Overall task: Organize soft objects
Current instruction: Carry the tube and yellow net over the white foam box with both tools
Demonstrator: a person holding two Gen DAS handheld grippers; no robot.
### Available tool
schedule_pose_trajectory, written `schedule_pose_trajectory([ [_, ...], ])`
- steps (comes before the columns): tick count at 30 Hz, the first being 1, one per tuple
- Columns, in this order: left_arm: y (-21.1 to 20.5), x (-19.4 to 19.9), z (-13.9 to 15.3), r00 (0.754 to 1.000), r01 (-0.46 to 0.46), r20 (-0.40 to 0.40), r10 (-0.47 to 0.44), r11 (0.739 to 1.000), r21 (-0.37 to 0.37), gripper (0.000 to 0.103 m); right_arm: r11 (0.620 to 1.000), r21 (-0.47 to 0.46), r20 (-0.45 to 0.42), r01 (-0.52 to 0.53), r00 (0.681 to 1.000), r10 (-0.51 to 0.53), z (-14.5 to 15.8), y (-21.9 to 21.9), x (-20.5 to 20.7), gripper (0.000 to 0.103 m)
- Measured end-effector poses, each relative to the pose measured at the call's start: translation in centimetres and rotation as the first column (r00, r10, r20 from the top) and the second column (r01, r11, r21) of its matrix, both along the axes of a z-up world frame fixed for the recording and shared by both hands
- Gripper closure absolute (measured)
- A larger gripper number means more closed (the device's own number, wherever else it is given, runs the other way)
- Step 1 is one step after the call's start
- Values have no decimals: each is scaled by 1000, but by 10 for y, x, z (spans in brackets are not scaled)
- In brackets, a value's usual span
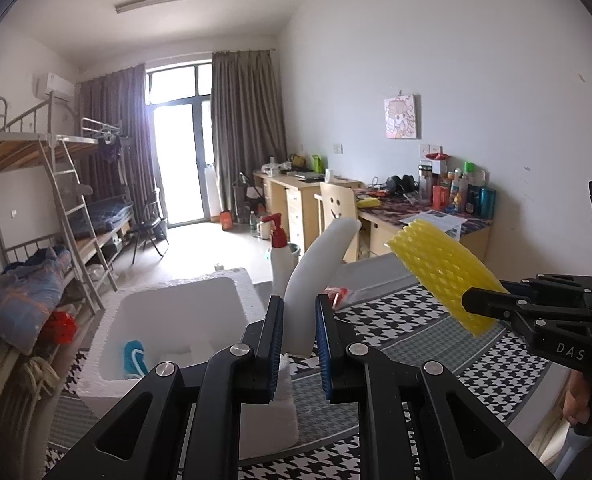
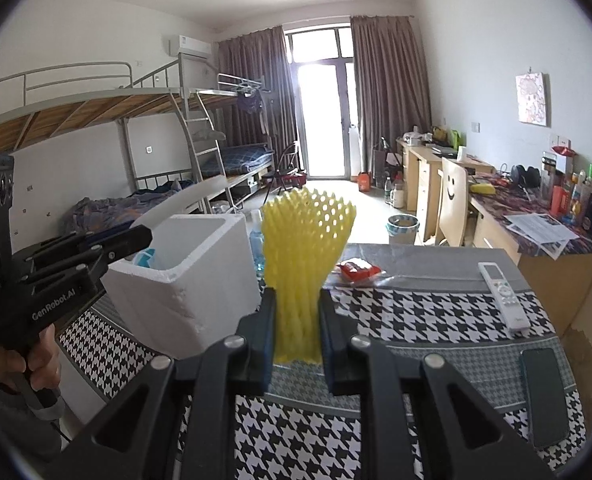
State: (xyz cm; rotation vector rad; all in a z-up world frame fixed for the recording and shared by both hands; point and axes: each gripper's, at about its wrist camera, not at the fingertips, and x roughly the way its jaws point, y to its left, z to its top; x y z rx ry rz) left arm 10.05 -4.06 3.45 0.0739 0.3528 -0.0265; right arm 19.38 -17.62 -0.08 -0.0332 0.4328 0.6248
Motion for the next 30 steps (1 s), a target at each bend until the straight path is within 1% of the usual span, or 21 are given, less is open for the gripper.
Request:
schedule_pose_trajectory([
  [13,23,-4,6,997,-67,24,67,998,-12,86,998,8,8,-59,998,59,4,22,7,80],
  [18,35,-6,7,994,-103,30,104,994,-30,86,997,9,17,-81,997,80,8,32,8,80],
  [30,55,-6,6,987,-157,24,158,987,-35,86,991,5,14,-131,991,131,12,57,10,80],
])
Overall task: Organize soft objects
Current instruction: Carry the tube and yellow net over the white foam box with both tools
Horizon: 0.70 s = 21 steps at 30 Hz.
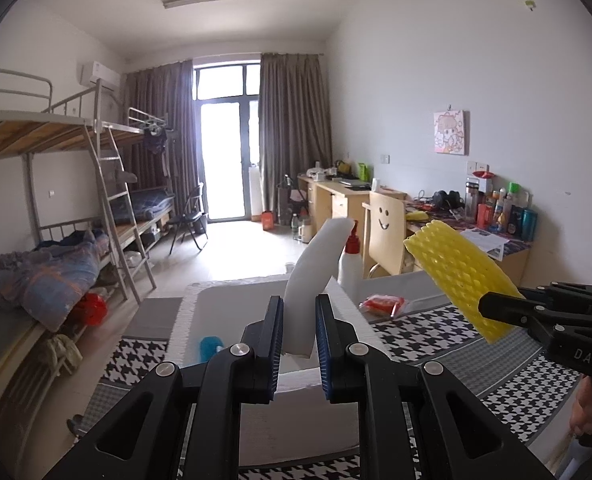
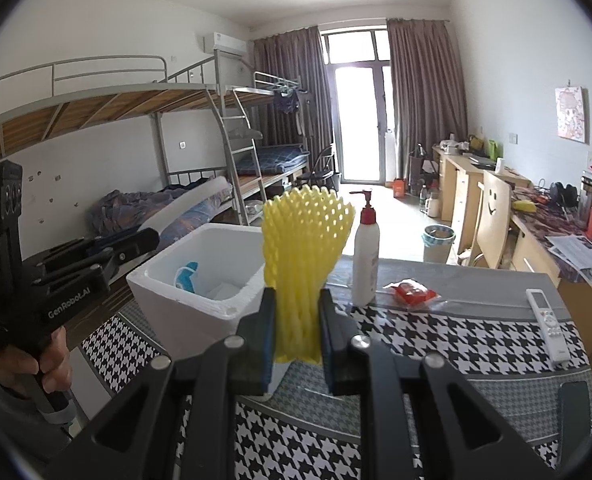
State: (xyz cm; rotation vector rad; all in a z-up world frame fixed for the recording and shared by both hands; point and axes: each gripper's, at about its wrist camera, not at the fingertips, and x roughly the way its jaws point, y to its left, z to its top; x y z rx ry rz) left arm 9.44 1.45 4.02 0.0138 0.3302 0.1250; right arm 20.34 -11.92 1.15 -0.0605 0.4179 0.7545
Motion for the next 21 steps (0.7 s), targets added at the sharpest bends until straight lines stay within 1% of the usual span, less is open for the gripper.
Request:
schedule_pose_trajectory([
  [14,15,0,-2,998,-58,2,58,998,-16,86,998,-10,-7,-54,998,54,6,28,5,80],
  [21,25,6,-4,997,-71,1,71,997,-16,86,997,-28,-15,-72,997,72,7,46,7,80],
])
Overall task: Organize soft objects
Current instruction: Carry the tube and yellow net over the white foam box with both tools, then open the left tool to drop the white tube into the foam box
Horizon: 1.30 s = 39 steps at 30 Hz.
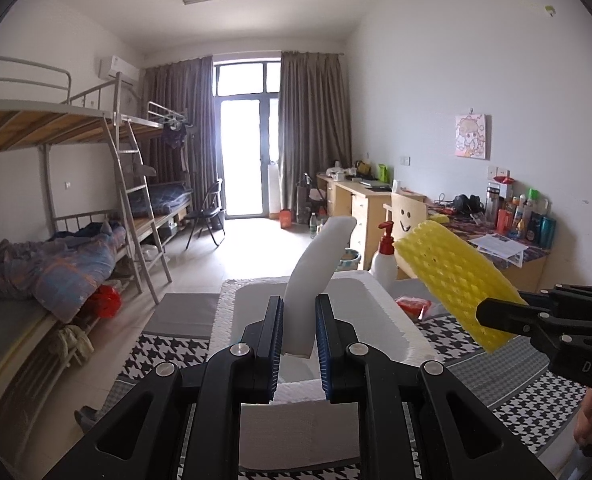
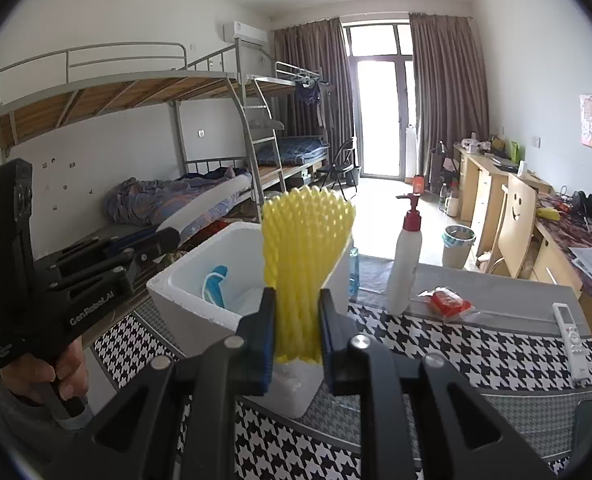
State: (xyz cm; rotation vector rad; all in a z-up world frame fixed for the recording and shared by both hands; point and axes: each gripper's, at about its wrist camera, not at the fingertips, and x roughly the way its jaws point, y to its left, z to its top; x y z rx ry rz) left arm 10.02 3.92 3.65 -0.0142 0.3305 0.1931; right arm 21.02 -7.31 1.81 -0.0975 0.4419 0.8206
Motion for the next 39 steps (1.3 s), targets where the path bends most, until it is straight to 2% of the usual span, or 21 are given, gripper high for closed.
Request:
schedule_pose_trajectory([
  [26,16,37,-11,998,18,-56,-19,1000,-23,86,999,-21,-10,30,999,-31,-3,14,14,80],
  [35,16,42,-11,997,23,-70,-24,1000,-18,80,999,-29,-11,44,999,-44,-4,13,16,80],
  [36,16,42,-11,997,19,-68,-20,1000,-17,72,999,-29,-10,46,999,-46,-4,13,17,80],
  [37,15,41,-11,998,16,-66,-17,1000,-17,58,998,-29,-11,47,999,-47,-4,13,17,80],
  [38,15,40,-10,998,17,-61,-18,1000,-21,50,998,-29,-12,50,999,-50,-4,13,17,80],
  [39,16,38,-9,998,16,-54,-18,999,-28,35,998,-29,-11,50,999,-51,-4,13,17,80],
])
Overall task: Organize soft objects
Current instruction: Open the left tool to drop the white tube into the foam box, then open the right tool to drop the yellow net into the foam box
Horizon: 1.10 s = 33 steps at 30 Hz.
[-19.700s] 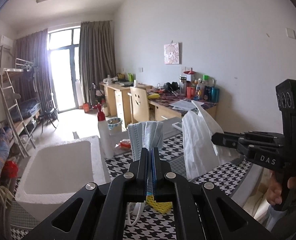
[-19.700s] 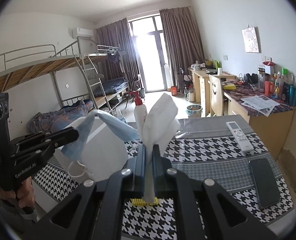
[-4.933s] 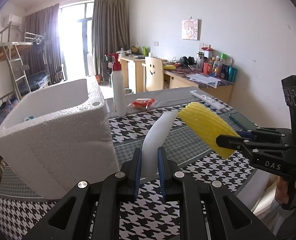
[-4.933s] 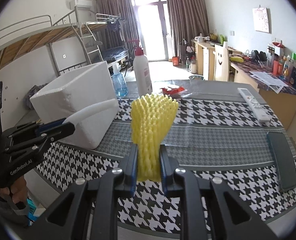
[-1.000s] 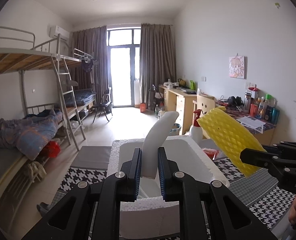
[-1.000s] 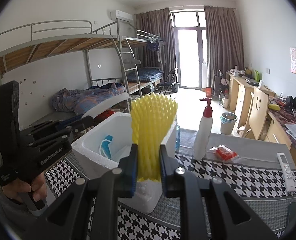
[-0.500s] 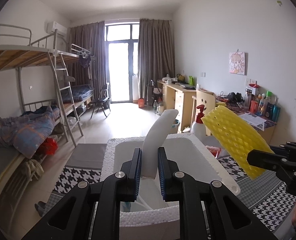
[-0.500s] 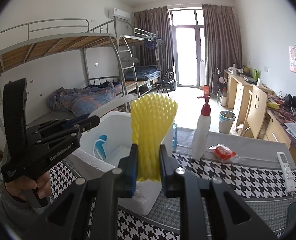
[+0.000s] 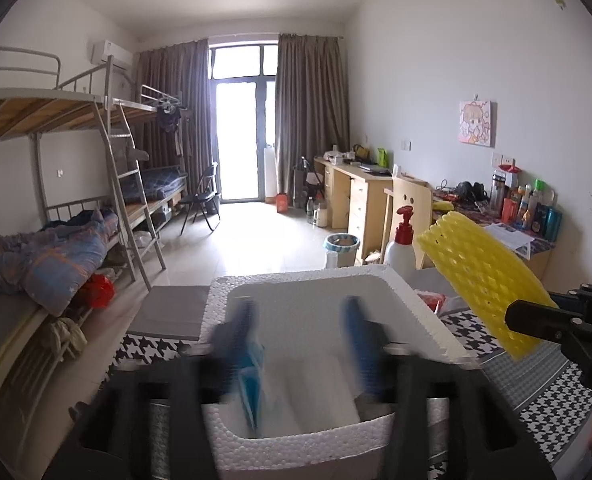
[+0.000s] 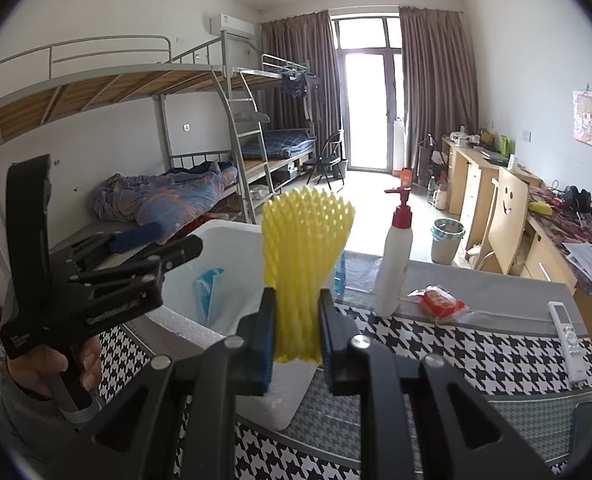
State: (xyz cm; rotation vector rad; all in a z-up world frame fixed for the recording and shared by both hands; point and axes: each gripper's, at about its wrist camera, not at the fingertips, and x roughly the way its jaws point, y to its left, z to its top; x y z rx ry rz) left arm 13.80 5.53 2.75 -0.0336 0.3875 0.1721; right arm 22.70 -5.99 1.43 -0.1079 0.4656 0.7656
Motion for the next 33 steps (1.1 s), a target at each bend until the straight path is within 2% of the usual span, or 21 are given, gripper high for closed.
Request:
schedule_pose_trajectory([
  [1,1,-1,1,1000,-6,10,6,1000,-6,28,1000,1,1,1,1000,-1,1,0,0,80],
  [7,4,-9,5,999,-30,40,30,999,-16,7,1000,6,5,1,1000,-1,2,-1,0,80],
  [9,4,-12,6,998,-42,50,42,999,-11,3,1000,6,5,-1,1000,1,2,0,-1,80],
  [22,10,-26,8,996,-76,56,75,997,20,1,1000,9,10,-18,1000,18,5,10,3,80],
  [33,24,-33,2,993,-112,46,112,994,18,1,999,-10,11,-43,999,43,6,25,9,80],
])
